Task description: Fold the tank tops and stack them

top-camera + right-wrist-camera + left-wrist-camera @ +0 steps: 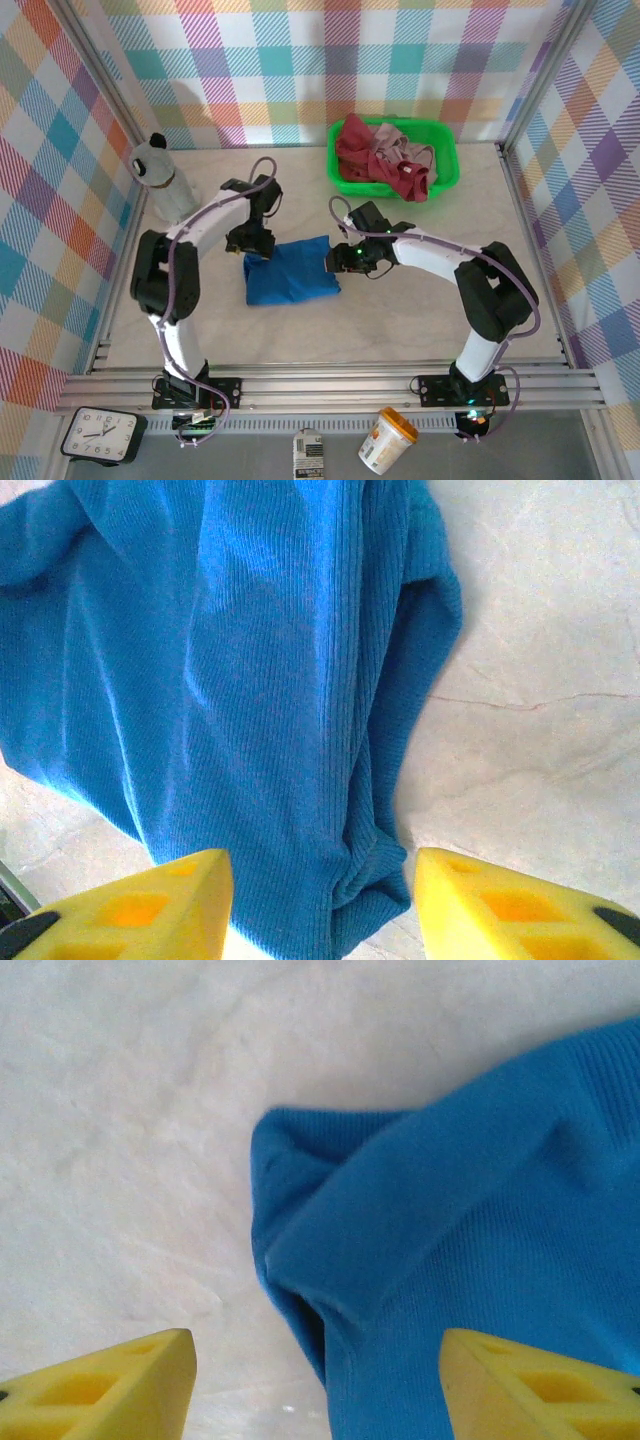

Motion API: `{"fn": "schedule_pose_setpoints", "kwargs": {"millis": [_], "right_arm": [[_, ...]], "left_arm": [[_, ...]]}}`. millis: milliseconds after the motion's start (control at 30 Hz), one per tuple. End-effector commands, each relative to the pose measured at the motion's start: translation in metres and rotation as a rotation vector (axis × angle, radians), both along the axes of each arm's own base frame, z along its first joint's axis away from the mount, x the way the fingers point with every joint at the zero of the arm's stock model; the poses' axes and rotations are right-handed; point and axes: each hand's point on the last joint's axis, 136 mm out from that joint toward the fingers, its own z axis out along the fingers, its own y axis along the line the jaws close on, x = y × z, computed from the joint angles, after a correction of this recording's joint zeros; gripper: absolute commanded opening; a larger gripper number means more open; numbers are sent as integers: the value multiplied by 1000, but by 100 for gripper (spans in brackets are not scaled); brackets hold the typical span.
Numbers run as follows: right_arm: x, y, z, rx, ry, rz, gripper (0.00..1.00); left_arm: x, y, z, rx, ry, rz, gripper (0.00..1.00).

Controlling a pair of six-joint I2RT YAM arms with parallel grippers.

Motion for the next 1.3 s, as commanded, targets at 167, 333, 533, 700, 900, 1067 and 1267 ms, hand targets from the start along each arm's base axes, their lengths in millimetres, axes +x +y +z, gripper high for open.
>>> {"fn": "schedule_pose_setpoints", "kwargs": {"millis": [167,333,533,700,900,1067,1267], "right_arm": [[25,19,-5,1,-26,-5,51],[30,29,-18,-38,-31,24,47],[38,32,-35,-104,-41,45,39],[46,25,-45,-183,-49,45,33],[63,22,-51,-229,-61,36,31],[92,19,-26,-188,-116,0,41],[119,-8,35,-147,-198,-52,52]], "left_arm": [[-28,-15,-42,-325,43,198,63],[-23,-22,-53,-367,38,206,54],[-23,-12,-70,-292,80,181,38],[-12,1,-76,-200,86,156,22],[11,8,-85,-184,89,168,14],[45,14,-87,-175,67,182,10],[98,29,-78,-160,15,208,9]]}}
